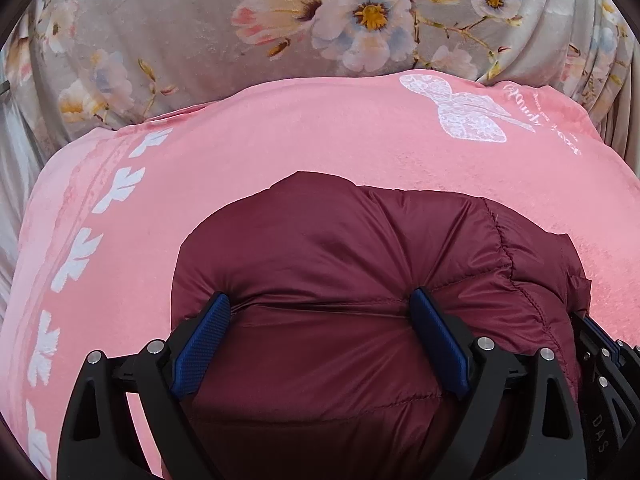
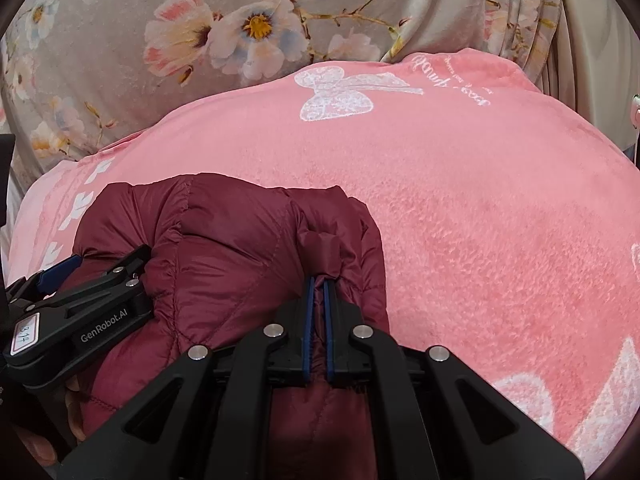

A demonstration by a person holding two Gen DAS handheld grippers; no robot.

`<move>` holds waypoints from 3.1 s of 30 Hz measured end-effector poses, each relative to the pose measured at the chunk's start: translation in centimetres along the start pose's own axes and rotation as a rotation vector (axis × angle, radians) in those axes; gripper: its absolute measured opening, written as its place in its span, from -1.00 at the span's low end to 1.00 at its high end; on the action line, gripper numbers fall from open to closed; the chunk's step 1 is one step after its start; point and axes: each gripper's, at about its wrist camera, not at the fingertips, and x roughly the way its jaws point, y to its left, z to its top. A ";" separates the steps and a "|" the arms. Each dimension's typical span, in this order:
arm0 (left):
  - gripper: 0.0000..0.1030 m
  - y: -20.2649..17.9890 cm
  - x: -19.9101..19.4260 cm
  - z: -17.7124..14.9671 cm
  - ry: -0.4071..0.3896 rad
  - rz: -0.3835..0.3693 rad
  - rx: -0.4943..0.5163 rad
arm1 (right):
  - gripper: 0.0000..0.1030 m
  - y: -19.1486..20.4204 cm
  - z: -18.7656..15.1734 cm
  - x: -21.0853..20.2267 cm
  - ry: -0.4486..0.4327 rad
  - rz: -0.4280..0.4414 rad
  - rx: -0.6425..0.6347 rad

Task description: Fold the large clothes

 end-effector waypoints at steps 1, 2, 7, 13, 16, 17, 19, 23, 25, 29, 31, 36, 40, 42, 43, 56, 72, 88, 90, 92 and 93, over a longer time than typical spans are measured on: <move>0.74 0.0 0.0 0.0 -0.001 0.001 0.000 | -0.95 0.0 0.0 0.0 0.000 0.001 0.001; 0.75 0.0 0.0 0.0 -0.001 0.001 0.000 | -0.95 0.0 0.0 0.0 -0.001 0.003 0.002; 0.77 0.2 0.0 0.1 0.003 0.004 0.002 | -0.95 -0.6 0.0 0.0 -0.004 0.034 0.030; 0.77 1.0 -1.0 0.0 0.028 -0.018 -0.013 | -0.86 -2.6 0.1 -1.7 -0.024 0.080 0.124; 0.77 2.3 -3.4 -0.8 0.045 -0.040 -0.052 | -0.61 -2.3 -0.6 -5.3 -0.069 0.014 0.068; 0.77 2.6 -4.1 -1.1 0.052 -0.051 -0.060 | -0.61 -2.4 -0.8 -6.2 -0.071 0.020 0.064; 0.77 2.9 -5.6 -1.7 0.077 -0.069 -0.076 | -0.61 -2.4 -1.4 -8.1 -0.060 0.043 0.066; 0.77 2.9 -7.1 -3.4 0.132 -0.085 -0.093 | -0.63 -2.0 -2.8 -9.7 0.007 0.100 0.058; 0.77 2.6 -7.5 -4.3 0.148 -0.075 -0.088 | -0.63 -1.9 -3.8 -9.6 0.040 0.099 0.056; 0.77 2.2 -7.7 -5.6 0.145 -0.063 -0.075 | -0.64 -2.3 -5.3 -8.5 0.069 0.092 0.067; 0.78 1.9 -7.8 -6.2 0.127 -0.048 -0.059 | -0.64 -2.5 -5.7 -8.1 0.072 0.096 0.069; 0.79 1.3 -7.5 -6.9 0.093 -0.020 -0.031 | -0.64 -2.3 -6.7 -7.4 0.054 0.081 0.041; 0.81 1.2 -7.1 -7.1 0.073 -0.023 -0.024 | -0.64 -2.4 -7.0 -7.2 0.041 0.082 0.040; 0.81 1.1 -7.0 -7.2 0.070 -0.021 -0.025 | -0.64 -2.5 -7.0 -7.1 0.040 0.088 0.045; 0.82 1.1 -7.0 -7.3 0.067 -0.020 -0.025 | -0.64 -2.6 -7.0 -7.1 0.040 0.092 0.048; 0.82 0.7 -6.9 -7.8 0.031 0.000 -0.012 | -0.64 -2.8 -7.0 -7.2 0.038 0.098 0.053; 0.81 9.9 -6.2 -8.1 0.236 -0.265 -0.309 | 0.36 -6.3 -4.6 -7.9 0.124 0.214 0.246; 0.85 8.3 -3.1 -7.4 0.273 -0.467 -0.366 | 0.10 -5.4 -4.0 -3.5 0.196 0.435 0.339; 0.77 8.0 -3.3 -7.1 0.251 -0.458 -0.337 | -0.26 -5.4 -3.9 -3.6 0.191 0.459 0.338; 0.61 7.7 -4.2 -6.9 0.205 -0.434 -0.280 | -0.52 -5.4 -3.8 -4.5 0.165 0.467 0.326; 0.50 7.4 -5.0 -6.7 0.177 -0.420 -0.245 | -0.62 -5.4 -3.8 -5.0 0.153 0.465 0.322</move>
